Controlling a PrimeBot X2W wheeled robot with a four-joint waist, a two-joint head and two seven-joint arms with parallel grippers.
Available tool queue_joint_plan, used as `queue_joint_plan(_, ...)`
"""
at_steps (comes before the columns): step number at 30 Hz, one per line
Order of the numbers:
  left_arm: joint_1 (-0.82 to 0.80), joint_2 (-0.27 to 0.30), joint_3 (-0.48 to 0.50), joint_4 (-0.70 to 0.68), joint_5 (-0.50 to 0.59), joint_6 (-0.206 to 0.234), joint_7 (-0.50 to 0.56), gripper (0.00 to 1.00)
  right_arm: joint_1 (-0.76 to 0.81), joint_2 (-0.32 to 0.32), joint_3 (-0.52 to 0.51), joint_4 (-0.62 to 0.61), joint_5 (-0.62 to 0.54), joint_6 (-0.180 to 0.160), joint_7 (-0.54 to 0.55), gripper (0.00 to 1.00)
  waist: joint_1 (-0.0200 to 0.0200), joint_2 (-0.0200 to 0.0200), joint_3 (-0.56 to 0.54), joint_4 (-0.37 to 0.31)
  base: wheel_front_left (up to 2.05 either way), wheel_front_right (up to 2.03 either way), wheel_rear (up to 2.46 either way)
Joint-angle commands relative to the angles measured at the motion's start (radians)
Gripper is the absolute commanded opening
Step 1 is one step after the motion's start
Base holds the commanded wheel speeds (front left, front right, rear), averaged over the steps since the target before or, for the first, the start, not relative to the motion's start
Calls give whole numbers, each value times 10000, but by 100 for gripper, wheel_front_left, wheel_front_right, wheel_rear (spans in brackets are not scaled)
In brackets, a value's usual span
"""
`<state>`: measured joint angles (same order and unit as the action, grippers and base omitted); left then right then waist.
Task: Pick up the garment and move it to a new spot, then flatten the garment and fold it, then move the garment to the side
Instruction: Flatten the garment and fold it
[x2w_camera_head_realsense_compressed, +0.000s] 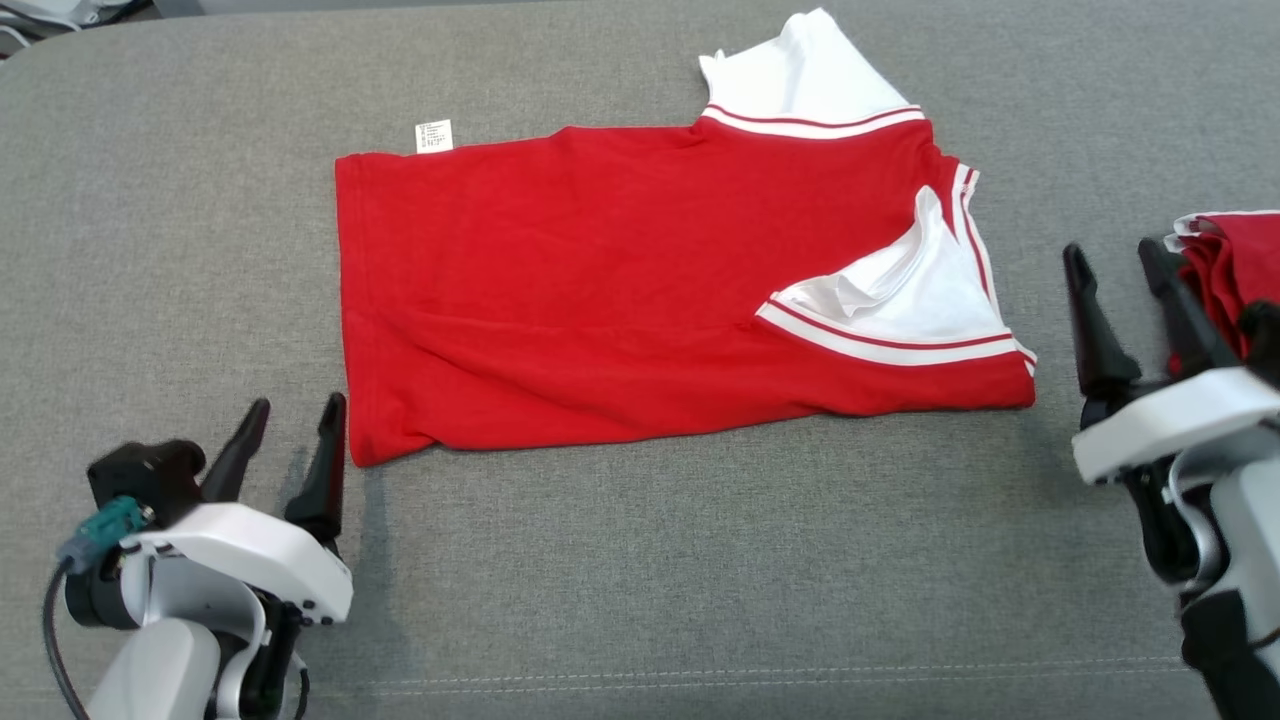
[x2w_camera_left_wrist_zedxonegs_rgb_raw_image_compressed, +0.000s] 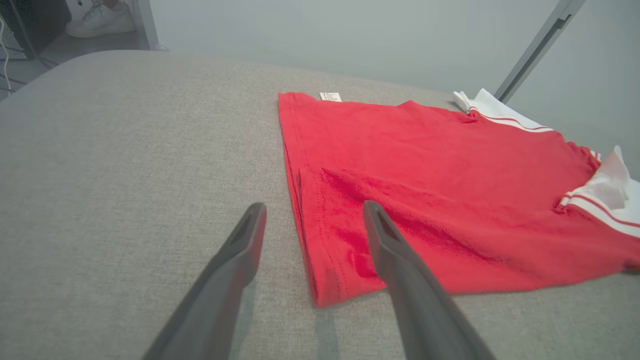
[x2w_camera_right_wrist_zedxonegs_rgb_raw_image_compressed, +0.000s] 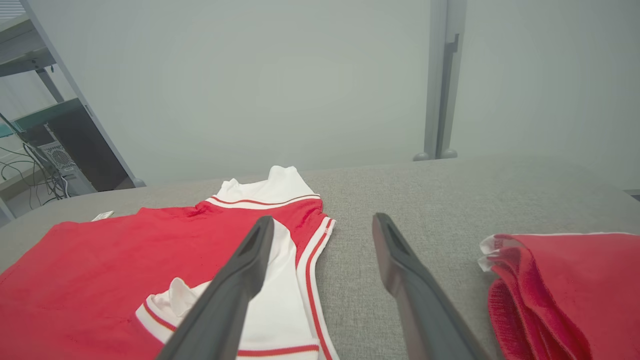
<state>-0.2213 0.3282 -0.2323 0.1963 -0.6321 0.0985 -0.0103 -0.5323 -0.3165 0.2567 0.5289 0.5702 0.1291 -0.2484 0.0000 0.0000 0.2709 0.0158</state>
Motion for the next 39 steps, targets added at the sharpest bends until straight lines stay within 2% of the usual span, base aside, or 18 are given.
queue_joint_plan(1,-50,245,297,-335,155,144,-73,100,457,92,-84,-392,-387,16,-128,100,0,0,-77,-58,0,0,0)
queue_joint_plan(6,212,77,76,-212,183,244,-16,100,1206,773,-516,-404,-1143,16,-131,100,0,0,-188,-167,0,0,0)
queue_joint_plan(17,-405,9,34,1341,-477,-293,576,100,316,1218,80,1330,-1430,16,60,100,0,0,-67,-393,0,0,0)
queue_joint_plan(29,-1320,-283,-171,2956,-1111,-1368,843,100,-989,1339,1138,3169,-798,16,437,100,0,0,239,-336,0,0,0)
queue_joint_plan(31,-1358,-321,-208,3021,-1153,-1453,861,97,-1048,1349,1231,3301,-681,16,565,100,0,0,252,-326,0,0,0)
queue_joint_plan(32,-1377,-346,-266,3074,-1191,-1538,923,45,-1111,1335,1320,3407,-592,16,646,48,0,0,265,-315,0,0,0)
queue_joint_plan(34,-1379,-343,-346,3121,-1239,-1661,987,0,-1205,1328,1462,3594,-371,16,808,0,0,0,288,-297,0,0,0)
queue_joint_plan(39,-1045,-163,-446,2909,-1382,-1848,1157,0,-1313,1155,1704,3748,115,16,783,0,0,0,317,-231,0,0,0)
